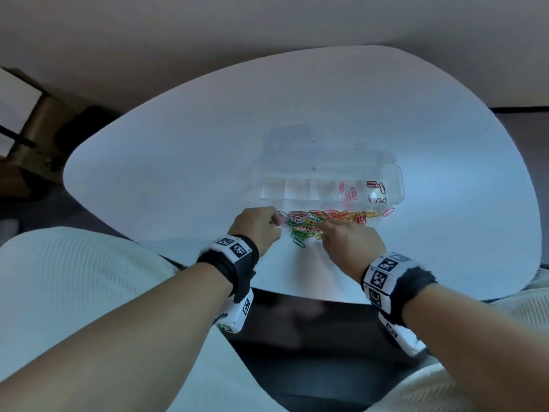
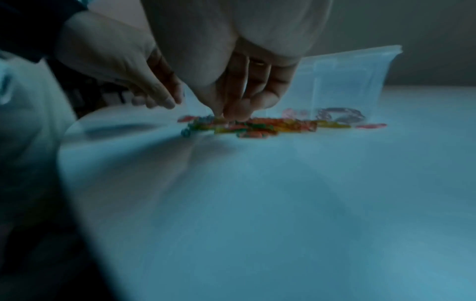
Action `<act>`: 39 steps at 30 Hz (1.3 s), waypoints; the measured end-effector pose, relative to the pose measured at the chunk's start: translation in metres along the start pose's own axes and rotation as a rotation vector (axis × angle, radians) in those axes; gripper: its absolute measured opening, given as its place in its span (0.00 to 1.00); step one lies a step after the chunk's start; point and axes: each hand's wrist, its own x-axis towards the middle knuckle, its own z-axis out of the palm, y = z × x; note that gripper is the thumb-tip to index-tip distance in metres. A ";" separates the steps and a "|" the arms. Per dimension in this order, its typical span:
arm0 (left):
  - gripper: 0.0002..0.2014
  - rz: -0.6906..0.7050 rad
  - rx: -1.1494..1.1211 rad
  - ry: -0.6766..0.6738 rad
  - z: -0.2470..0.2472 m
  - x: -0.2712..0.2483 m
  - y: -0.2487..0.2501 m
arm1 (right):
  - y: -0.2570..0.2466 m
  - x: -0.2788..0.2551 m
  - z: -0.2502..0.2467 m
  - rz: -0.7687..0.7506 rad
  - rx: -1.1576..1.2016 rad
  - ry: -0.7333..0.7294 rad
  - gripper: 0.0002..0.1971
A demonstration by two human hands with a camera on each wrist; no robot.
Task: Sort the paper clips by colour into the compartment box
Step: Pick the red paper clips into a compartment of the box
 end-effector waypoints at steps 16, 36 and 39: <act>0.19 0.181 0.118 0.020 0.030 0.023 0.011 | 0.000 0.029 -0.004 0.383 0.457 0.057 0.04; 0.14 0.166 -0.377 0.072 0.024 0.006 0.056 | 0.025 0.011 -0.041 0.433 0.836 -0.067 0.09; 0.12 0.180 -0.192 0.085 0.024 0.012 0.049 | 0.027 0.009 -0.042 0.447 0.730 -0.064 0.11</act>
